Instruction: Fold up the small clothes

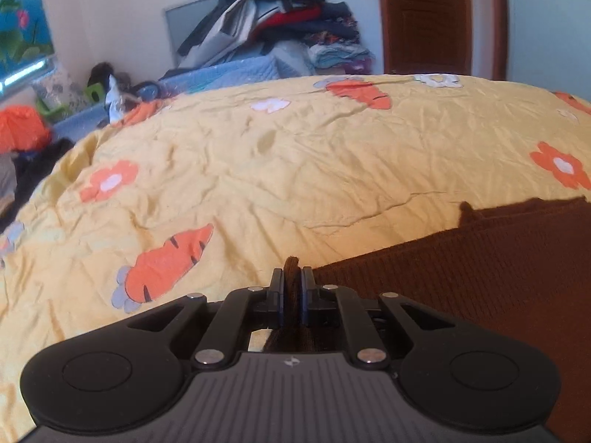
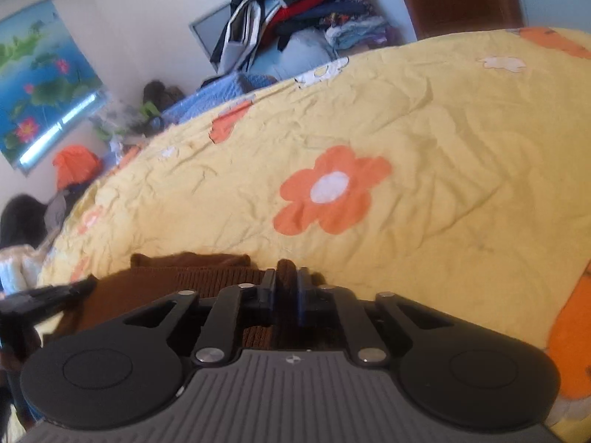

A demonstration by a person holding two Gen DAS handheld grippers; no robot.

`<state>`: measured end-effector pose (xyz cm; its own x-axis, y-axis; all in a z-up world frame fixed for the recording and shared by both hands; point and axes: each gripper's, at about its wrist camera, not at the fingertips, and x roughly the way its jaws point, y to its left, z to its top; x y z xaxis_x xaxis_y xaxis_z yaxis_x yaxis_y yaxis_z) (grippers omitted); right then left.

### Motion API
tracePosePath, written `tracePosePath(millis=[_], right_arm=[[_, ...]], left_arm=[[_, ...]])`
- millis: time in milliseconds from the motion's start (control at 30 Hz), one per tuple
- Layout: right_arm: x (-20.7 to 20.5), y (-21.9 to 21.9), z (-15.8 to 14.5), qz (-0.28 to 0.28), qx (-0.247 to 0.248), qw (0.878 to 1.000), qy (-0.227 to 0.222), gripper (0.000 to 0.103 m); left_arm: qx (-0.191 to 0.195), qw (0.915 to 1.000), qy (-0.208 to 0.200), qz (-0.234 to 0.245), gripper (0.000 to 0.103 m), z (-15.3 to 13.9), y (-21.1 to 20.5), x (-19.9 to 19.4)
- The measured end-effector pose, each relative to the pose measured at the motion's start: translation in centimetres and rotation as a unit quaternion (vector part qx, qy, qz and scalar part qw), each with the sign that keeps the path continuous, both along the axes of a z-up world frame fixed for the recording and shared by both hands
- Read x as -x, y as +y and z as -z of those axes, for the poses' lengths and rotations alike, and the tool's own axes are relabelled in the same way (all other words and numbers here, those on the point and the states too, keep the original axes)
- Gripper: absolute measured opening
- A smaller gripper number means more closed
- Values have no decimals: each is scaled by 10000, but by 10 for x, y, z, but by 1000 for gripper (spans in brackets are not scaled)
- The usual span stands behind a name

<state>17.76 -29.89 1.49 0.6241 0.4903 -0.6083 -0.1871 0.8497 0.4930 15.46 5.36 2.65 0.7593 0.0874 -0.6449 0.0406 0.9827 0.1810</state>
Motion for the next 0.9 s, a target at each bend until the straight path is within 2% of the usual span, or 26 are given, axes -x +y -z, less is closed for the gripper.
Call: tracePosePath(millis=[67,100,133,167,200,233,300,367,400,433,467,500,533,567,667,700,767,800,833,867,900], right_arm=[[8,-2,-9,49,-126,9999,31,53],[16,-3,-17,97,-96,9999,-85,60],[26,-3,-30,192,28,9994,-278,66],[37,-2,-41,236,161,9984,-497,66],[45,4,-50,170,213,9975,-655,66],[49,11,-56,23,223,9970,-735,69],[55,33,-59,-269,381,9958,-784,77],[54,53,-47,-473,802,9931,-711,81],[49,56,-24,-374,1308,9898,-432,81],[53,50,-12,-334,1426,9872,-632,80],[54,38,-8,-267,1230,9901,-629,80],[53,24,-8,-89,833,9950,-544,79],[51,16,-5,-29,676,9964,-520,72],[50,14,-3,-56,699,9960,-557,70],[44,23,-5,-100,954,9941,-510,70],[43,28,-10,-46,1076,9931,-461,72],[43,40,-21,69,1121,9920,-572,84],[45,47,-24,7,1124,9909,-746,96],[48,54,-27,-86,1206,9889,-868,102],[43,58,-20,-155,1401,9866,-824,102],[37,61,-8,-182,1663,9841,-599,103]], left_arm=[[-179,9997,-183,48,16,-14,-3,17],[-144,9993,-329,88,22,-21,-4,27],[6,9987,-466,186,33,-29,-6,36],[172,9980,-536,294,41,-34,-10,42],[297,9974,-514,404,61,-37,-19,44],[322,9972,-471,482,71,-35,-28,42],[174,9976,-306,590,70,-23,-46,36],[77,9983,162,555,70,-1,-54,24],[168,9985,81,513,73,9,-50,24],[231,9985,-108,493,75,15,-44,30],[353,9981,-120,496,75,15,-40,31],[444,9979,-80,463,76,14,-37,30],[462,9979,-69,449,77,15,-37,30],[453,9979,-74,452,77,15,-37,30],[519,9977,-73,422,77,15,-37,30],[530,9977,-74,418,77,15,-37,29],[535,9977,-82,414,77,15,-37,29],[541,9977,-82,411,77,15,-37,29],[548,9976,-83,410,77,15,-37,29],[548,9976,-83,411,77,15,-37,29],[541,9976,-82,415,77,15,-37,29]])
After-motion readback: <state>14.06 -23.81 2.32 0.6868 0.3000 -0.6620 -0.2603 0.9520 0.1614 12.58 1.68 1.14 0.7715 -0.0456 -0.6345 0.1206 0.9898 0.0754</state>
